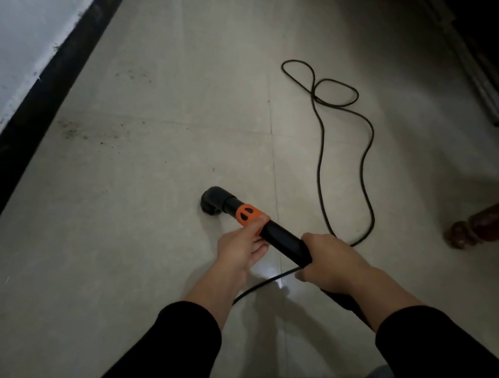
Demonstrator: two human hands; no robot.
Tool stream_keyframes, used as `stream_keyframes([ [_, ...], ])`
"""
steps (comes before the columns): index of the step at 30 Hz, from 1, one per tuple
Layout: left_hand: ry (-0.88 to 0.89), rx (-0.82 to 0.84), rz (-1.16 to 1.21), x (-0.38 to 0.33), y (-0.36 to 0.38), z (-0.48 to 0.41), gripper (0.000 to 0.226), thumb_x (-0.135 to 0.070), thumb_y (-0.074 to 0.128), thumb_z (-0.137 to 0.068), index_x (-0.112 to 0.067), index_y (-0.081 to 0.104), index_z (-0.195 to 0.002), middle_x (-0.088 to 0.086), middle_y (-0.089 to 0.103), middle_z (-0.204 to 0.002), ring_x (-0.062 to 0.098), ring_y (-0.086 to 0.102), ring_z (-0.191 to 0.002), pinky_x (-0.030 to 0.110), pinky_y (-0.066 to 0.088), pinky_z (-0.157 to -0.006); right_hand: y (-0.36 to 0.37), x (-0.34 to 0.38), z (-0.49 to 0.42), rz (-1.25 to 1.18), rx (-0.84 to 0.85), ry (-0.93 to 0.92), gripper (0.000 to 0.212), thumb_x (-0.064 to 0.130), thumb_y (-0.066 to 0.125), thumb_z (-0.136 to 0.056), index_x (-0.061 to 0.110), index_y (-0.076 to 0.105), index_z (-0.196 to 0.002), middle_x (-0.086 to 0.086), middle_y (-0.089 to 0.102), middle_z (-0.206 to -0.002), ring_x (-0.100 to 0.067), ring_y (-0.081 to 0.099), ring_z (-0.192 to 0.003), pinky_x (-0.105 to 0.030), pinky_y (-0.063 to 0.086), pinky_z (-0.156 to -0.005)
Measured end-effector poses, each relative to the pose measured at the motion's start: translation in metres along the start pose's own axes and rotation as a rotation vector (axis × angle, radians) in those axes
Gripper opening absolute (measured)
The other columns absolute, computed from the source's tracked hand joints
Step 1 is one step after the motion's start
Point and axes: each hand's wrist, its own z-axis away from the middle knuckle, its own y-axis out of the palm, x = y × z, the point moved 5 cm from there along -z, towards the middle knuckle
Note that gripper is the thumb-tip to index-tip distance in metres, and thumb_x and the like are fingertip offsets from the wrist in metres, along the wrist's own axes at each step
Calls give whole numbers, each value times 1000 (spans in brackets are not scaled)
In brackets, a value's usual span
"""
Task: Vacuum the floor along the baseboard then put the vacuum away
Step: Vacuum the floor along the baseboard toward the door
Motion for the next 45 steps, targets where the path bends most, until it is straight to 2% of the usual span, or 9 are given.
stream_keyframes([
  [6, 1, 37, -42, -9, -8, -9, 27, -24, 77, -81, -8, 62, -97, 10, 70, -93, 16, 68, -89, 28, 53, -89, 3, 9, 2, -7, -16, -31, 37, 38, 70, -84, 17, 48, -104, 1, 53, -93, -19, 56, -82, -28, 42, -68],
  [11, 19, 32, -20, -11, -17, -9, 28, -25, 75, -83, -8, 61, -100, 9, 69, -94, 15, 66, -89, 28, 51, -93, 7, 21, -1, 9, 6, -55, 39, 40, 69, -85, 15, 46, -105, 1, 50, -91, -19, 51, -80, -28, 38, -67],
  [15, 33, 30, -13, -14, -23, -9, 25, -25, 75, -83, -8, 62, -96, 10, 69, -92, 15, 67, -89, 27, 52, -88, 7, 27, -7, -15, 8, -51, 31, 29, 70, -83, 16, 47, -101, -2, 54, -94, -20, 54, -81, -27, 39, -65],
  [19, 24, 39, -40, -9, -24, -6, 22, -23, 77, -81, -9, 62, -92, 12, 71, -92, 18, 69, -89, 29, 55, -87, 3, 21, -8, -45, 10, -11, 21, 13, 65, -79, 18, 49, -92, -1, 56, -87, -20, 56, -78, -23, 36, -55],
  [23, -5, 59, -48, 3, -21, -1, 23, -22, 76, -81, -8, 62, -93, 13, 71, -93, 19, 70, -87, 29, 56, -82, 4, 10, -3, -62, 45, 43, 22, 6, 63, -75, 19, 54, -90, 3, 59, -77, -17, 58, -73, -27, 42, -61],
  [27, -22, 91, -53, 13, -19, 4, 23, -21, 75, -82, -7, 64, -97, 13, 73, -93, 19, 72, -86, 26, 57, -77, 3, 2, 2, -62, 65, 72, 26, 3, 61, -73, 17, 61, -95, -1, 67, -82, -19, 63, -78, -28, 47, -65],
  [32, -25, 88, -66, 10, -17, 0, 24, -22, 75, -82, -8, 63, -97, 13, 72, -94, 19, 71, -88, 25, 56, -77, 2, 4, 3, -31, 63, 58, 25, 9, 67, -75, 20, 56, -94, 2, 59, -81, -18, 58, -76, -27, 42, -64],
  [34, -28, 79, -69, 6, -15, -2, 25, -23, 75, -82, -8, 63, -98, 12, 70, -94, 18, 70, -88, 25, 55, -79, 1, 7, 2, -3, 40, 46, 27, 14, 69, -77, 19, 56, -100, 2, 57, -86, -19, 57, -79, -28, 43, -66],
  [45, -15, 84, -46, -28, -9, -25, 31, -24, 73, -84, -7, 59, -106, 11, 69, -95, 16, 66, -89, 27, 51, -88, -3, 26, -15, 68, -107, 23, 29, 23, 62, -84, 15, 48, -108, -3, 57, -96, -20, 55, -79, -29, 41, -65],
])
